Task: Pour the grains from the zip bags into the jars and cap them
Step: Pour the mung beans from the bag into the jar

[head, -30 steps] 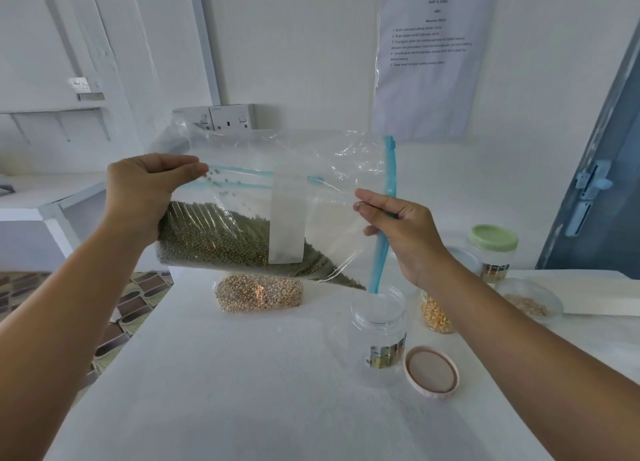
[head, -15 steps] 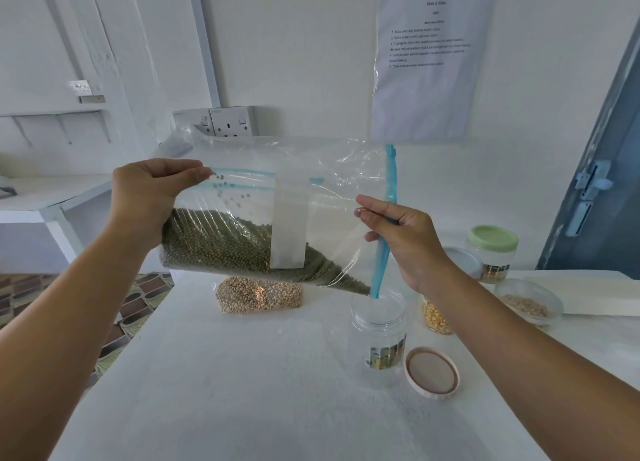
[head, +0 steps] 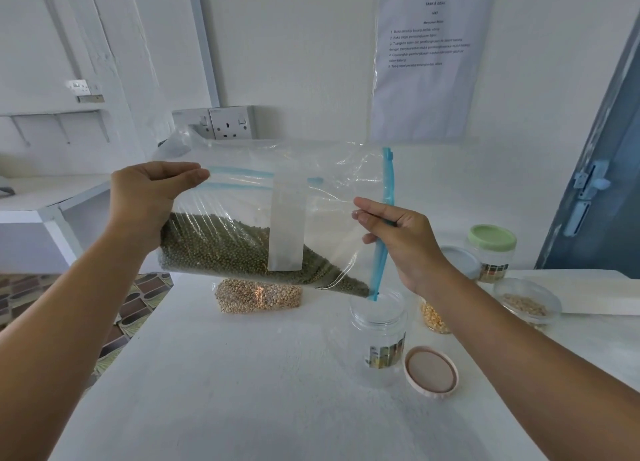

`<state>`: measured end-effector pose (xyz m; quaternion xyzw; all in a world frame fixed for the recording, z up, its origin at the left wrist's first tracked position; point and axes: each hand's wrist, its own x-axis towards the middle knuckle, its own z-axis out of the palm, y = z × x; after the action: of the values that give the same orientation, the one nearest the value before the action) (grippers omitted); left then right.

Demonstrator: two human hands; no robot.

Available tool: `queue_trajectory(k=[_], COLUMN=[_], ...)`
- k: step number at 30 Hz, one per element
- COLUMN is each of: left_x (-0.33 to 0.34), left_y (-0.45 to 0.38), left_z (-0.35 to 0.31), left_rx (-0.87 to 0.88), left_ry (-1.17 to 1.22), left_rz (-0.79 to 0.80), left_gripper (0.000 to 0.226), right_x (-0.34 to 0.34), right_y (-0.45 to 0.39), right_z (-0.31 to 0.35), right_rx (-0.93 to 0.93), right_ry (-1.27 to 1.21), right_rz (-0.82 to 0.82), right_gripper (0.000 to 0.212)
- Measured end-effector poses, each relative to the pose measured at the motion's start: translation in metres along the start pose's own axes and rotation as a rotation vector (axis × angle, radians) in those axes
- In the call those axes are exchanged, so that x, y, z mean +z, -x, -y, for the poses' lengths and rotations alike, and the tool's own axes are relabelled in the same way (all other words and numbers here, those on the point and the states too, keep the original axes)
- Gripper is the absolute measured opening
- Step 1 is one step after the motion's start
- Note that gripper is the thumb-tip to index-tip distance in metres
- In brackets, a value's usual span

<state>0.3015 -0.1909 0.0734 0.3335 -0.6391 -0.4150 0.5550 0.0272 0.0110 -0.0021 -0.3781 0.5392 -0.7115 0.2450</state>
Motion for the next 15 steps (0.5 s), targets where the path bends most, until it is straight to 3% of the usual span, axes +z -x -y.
queue_trajectory(k=[15], left_x=[0.0032], left_y=[-0.0086], left_z=[-0.0073], left_rx=[0.030], left_ry=[-0.012], left_rz=[0.014], left_gripper=[0.033], right_x=[-0.0028], right_y=[-0.0026], right_z=[0.0000], right_rx=[-0.004], right_ry=[0.001], right_rz=[-0.014], right_gripper=[0.026])
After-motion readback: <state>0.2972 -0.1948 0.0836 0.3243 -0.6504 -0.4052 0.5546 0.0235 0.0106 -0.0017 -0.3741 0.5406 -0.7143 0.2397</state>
